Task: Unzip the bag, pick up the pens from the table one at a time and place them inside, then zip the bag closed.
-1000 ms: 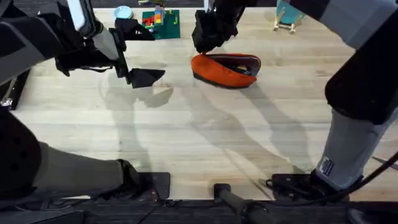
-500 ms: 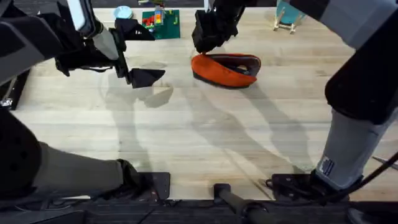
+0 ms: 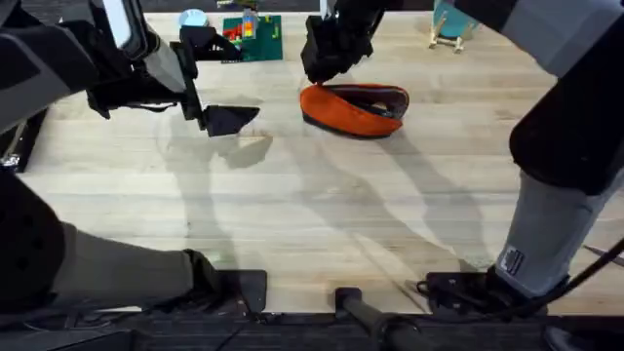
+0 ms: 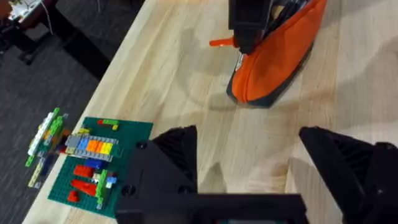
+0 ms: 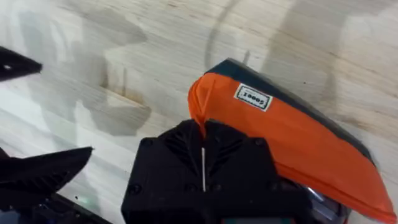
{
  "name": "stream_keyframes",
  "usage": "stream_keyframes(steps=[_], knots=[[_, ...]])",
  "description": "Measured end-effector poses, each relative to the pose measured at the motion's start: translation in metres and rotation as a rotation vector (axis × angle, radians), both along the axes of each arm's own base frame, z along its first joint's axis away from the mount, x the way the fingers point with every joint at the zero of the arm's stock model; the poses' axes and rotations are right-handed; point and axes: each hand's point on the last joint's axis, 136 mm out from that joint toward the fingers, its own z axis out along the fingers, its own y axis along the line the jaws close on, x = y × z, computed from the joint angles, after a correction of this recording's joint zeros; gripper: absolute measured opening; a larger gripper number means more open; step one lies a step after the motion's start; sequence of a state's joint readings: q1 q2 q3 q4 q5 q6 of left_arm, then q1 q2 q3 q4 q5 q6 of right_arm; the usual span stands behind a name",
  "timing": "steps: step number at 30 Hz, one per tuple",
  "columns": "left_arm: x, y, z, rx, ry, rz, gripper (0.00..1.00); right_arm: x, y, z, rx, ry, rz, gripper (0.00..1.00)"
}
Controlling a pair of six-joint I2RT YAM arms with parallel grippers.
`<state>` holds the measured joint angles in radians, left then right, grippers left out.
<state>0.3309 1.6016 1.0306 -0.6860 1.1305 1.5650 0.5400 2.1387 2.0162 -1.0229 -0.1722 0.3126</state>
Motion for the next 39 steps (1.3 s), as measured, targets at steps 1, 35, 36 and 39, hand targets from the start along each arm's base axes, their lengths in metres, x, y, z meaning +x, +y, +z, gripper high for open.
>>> stream_keyframes(steps=[1, 35, 36, 39], knots=[[0.000, -0.001, 0.000, 0.001, -0.001, -0.003, 0.993, 0.000, 0.000, 0.000, 0.000, 0.000, 0.000, 0.030], [0.026, -0.096, -0.049, -0.027, 0.023, -0.211, 0.993, 0.001, 0.000, 0.001, 0.000, -0.007, 0.011, 0.030], [0.027, -0.098, -0.050, -0.036, 0.028, -0.212, 0.992, 0.001, 0.000, 0.000, -0.001, -0.006, 0.011, 0.030], [0.030, -0.102, -0.054, -0.056, 0.044, -0.213, 0.993, 0.001, 0.000, 0.000, -0.001, -0.008, 0.013, 0.030]])
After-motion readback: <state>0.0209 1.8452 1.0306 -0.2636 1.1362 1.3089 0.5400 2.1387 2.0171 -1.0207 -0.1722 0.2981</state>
